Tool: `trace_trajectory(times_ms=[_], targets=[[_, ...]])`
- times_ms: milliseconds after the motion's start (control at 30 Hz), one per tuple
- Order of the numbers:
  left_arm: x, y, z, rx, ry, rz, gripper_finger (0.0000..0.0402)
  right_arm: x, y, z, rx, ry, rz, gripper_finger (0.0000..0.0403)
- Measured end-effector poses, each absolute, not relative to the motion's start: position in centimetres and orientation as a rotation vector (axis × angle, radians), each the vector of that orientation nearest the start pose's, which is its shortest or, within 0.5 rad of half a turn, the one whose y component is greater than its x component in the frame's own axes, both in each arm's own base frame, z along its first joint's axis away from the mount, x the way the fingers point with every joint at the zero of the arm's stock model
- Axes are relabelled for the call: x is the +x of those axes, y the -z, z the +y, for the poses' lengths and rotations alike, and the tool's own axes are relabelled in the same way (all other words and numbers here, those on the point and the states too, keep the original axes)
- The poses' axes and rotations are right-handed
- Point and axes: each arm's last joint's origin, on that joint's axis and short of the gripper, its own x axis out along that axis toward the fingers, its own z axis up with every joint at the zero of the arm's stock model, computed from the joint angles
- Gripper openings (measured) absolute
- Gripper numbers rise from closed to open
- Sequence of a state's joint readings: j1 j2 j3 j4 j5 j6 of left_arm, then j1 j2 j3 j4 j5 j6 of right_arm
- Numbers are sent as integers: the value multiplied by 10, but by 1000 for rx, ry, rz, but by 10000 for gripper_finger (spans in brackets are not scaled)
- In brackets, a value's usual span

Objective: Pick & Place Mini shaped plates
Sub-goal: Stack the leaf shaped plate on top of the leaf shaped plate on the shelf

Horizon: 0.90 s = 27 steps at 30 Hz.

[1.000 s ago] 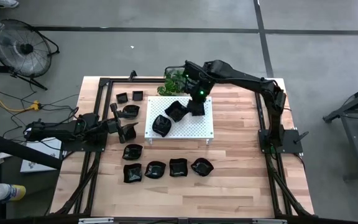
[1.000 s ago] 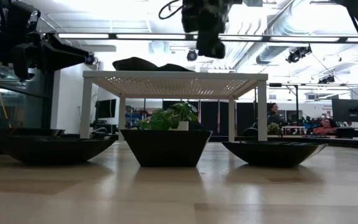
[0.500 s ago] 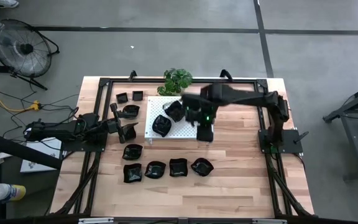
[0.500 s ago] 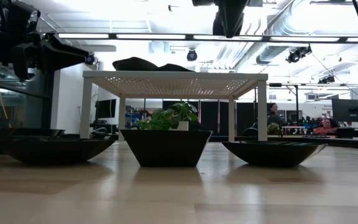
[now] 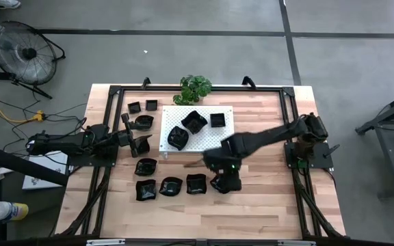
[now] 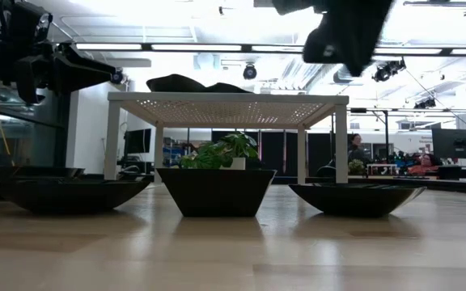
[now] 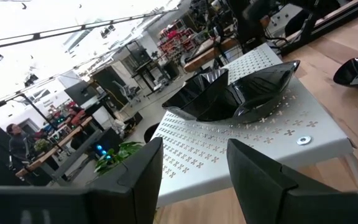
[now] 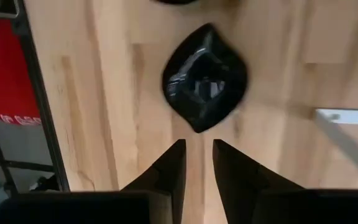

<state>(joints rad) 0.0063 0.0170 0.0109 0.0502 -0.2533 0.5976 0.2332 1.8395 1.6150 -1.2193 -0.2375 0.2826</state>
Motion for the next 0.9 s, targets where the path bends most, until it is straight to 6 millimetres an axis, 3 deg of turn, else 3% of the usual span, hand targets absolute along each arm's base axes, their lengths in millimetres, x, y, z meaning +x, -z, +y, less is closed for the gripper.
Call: trace_trajectory(times_ms=[333, 667, 900], targets=[[97, -171, 8, 588, -266, 35, 175, 320, -229, 120, 124, -176, 1451, 74], [97, -171, 8, 589, -266, 35, 175, 305, -195, 130, 217, -41, 1456, 74], [97, -171, 8, 588, -266, 35, 175, 294, -169, 139, -10, -156, 1389, 74]])
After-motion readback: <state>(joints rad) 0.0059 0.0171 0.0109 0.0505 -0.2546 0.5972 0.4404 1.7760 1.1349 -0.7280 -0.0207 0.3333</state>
